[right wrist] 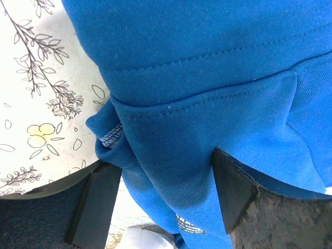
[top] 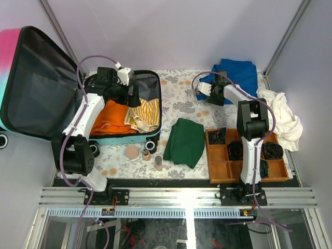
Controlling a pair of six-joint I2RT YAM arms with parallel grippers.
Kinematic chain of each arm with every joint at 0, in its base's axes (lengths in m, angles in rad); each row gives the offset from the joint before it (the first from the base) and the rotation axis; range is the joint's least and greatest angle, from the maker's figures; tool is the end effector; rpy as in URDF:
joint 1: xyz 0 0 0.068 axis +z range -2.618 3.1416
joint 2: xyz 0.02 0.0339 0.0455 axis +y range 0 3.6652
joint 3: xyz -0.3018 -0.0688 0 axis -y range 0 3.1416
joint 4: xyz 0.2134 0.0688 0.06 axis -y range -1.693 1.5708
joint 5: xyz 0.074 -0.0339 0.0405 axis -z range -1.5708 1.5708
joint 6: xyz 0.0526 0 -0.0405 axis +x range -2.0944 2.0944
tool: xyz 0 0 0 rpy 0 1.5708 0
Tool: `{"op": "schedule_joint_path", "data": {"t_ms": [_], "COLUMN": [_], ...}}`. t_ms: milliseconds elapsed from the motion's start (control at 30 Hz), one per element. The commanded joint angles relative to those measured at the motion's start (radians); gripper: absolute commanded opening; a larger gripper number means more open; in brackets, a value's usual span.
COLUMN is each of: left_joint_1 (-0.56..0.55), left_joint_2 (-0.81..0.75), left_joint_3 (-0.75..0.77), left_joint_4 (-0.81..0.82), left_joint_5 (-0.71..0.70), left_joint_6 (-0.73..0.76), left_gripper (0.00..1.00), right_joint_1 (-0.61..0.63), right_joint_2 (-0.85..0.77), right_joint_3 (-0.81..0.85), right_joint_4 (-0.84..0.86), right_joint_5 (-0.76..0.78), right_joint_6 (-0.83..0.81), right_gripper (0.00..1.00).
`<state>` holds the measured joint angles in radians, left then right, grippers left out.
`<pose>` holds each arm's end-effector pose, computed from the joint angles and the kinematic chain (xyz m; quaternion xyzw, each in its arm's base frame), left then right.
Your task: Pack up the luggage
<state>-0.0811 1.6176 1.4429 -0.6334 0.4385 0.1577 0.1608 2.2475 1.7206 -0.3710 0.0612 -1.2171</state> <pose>0.3358 -0.0497 0.3490 0.1883 0.8899 -0.1878 0.3707 0.4965 0.0773 0.1944 -0.5920 0.7347 -0.1912 0.2705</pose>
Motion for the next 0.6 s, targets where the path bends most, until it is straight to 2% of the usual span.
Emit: {"op": "schedule_joint_path", "data": {"t_ms": [0,67,167,333,467,567], "left_joint_1": [-0.012,-0.036,-0.075,-0.085,-0.086,-0.087], "left_joint_2": [-0.069,-0.083,-0.093,-0.115,-0.118,-0.117], "left_joint_3": [0.002,-0.008,-0.020,-0.045,-0.046,-0.041], "left_joint_4": [-0.125,-0.169,-0.203,-0.183,-0.163,-0.151], "left_joint_5": [0.181,0.190,0.153,0.139,0.144,0.141], "left_joint_6": [0.178,0.235,0.266,0.238,0.219,0.207], "left_gripper": [0.96,0.97,0.97,0.97,0.97,0.97], "right_joint_1": [-0.003,-0.004,-0.004,0.001,0.032,0.097], "right_joint_2": [0.000,-0.020,-0.037,-0.118,-0.168,-0.166], "right_joint_3": [0.070,0.083,0.155,0.263,0.249,0.220], "right_joint_4": [-0.053,-0.086,-0.206,-0.455,-0.609,-0.696], "right_joint_5": [-0.101,-0.142,-0.226,-0.482,-0.643,-0.654], "right_joint_6": [0.108,0.144,0.200,0.271,0.278,0.288], "right_gripper": [0.77,0.79,0.89,1.00,0.99,0.99]}}
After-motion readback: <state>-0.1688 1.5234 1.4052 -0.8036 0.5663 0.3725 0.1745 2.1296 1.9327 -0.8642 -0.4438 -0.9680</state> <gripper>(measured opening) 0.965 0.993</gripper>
